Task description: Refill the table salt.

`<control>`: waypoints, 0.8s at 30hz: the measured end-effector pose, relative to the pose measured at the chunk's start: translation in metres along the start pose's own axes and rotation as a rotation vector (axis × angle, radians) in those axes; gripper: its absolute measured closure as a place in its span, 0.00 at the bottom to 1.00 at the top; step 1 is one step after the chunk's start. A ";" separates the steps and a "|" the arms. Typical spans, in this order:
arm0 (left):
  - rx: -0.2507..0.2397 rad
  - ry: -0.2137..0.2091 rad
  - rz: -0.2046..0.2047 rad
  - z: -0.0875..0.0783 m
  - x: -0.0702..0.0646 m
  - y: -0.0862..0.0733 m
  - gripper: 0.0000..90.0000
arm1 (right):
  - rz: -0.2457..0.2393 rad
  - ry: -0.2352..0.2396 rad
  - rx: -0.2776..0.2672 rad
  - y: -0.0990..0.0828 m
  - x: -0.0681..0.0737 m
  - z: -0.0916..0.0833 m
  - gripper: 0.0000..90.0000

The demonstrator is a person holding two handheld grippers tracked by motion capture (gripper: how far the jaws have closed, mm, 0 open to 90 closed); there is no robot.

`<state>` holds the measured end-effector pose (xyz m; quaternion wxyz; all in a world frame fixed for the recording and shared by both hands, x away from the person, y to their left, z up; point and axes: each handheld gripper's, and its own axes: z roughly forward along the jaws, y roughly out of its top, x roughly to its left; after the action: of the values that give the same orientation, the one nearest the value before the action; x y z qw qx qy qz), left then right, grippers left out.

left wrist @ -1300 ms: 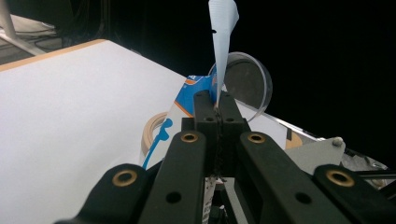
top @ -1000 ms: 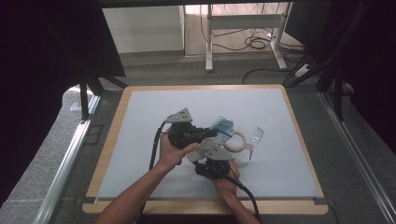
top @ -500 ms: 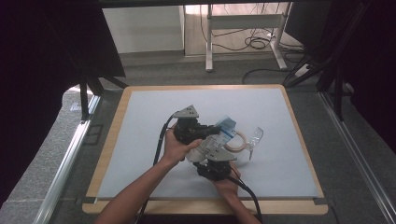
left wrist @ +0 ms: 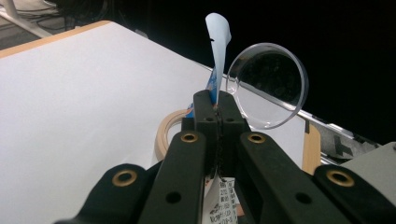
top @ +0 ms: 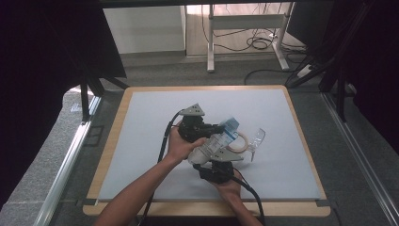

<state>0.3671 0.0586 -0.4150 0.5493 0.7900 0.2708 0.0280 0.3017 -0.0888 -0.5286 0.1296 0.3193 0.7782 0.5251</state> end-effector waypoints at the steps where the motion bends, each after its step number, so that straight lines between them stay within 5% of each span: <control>1: 0.002 -0.002 0.000 0.001 0.000 0.000 1.00 | 0.005 0.006 -0.003 0.000 0.000 0.000 0.54; 16: 0.015 0.002 -0.006 0.007 0.001 0.003 1.00 | 0.040 0.034 -0.015 0.003 -0.002 -0.001 0.56; 24: 0.011 0.002 -0.010 0.007 0.000 0.002 1.00 | 0.034 0.003 -0.012 0.002 -0.003 0.002 0.56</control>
<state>0.3703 0.0520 -0.4162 0.5449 0.7916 0.2754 0.0249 0.3058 -0.0887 -0.5278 0.1214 0.3307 0.7697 0.5324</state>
